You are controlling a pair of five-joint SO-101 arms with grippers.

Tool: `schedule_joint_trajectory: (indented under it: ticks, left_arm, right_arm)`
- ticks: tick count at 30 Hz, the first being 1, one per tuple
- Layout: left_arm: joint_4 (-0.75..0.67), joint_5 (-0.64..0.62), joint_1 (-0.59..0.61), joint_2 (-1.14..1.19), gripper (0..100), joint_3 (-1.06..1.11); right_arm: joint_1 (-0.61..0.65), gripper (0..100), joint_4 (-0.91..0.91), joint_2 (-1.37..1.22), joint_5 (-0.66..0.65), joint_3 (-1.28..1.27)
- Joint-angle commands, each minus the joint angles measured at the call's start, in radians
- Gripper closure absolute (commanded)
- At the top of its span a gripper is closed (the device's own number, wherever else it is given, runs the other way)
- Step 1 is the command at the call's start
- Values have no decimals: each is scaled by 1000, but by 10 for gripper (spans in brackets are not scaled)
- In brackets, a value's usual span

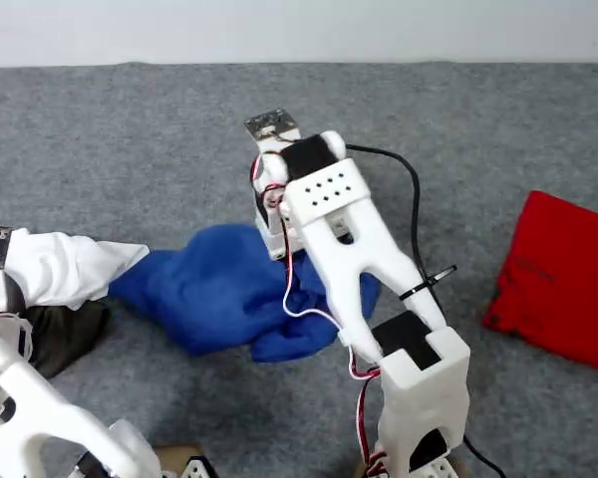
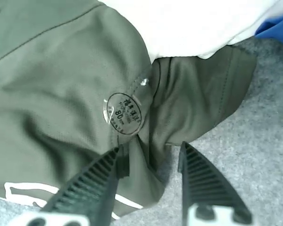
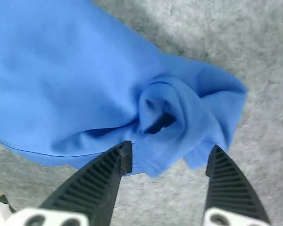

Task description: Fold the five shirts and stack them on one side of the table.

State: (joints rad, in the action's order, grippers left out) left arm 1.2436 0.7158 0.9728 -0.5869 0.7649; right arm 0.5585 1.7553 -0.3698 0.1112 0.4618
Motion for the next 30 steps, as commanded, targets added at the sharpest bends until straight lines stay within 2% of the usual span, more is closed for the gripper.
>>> schedule_joint_trajectory:
  ticks: [1, 12, 21, 30]
  left_arm:
    - [-28, 8, -6, -2, 820, -2]
    - [-29, 8, -6, -2, 820, -2]
    - [-28, 8, -6, -2, 820, -2]
    - [-28, 8, -6, 0, 820, -1]
  right_arm:
    - [21, 737, 39, 64, 26, -35]
    - [-5, 738, 18, -2, 26, -135]
    - [-1, 738, 24, -82, 74, 11]
    - [1, 738, 24, -156, 75, 17]
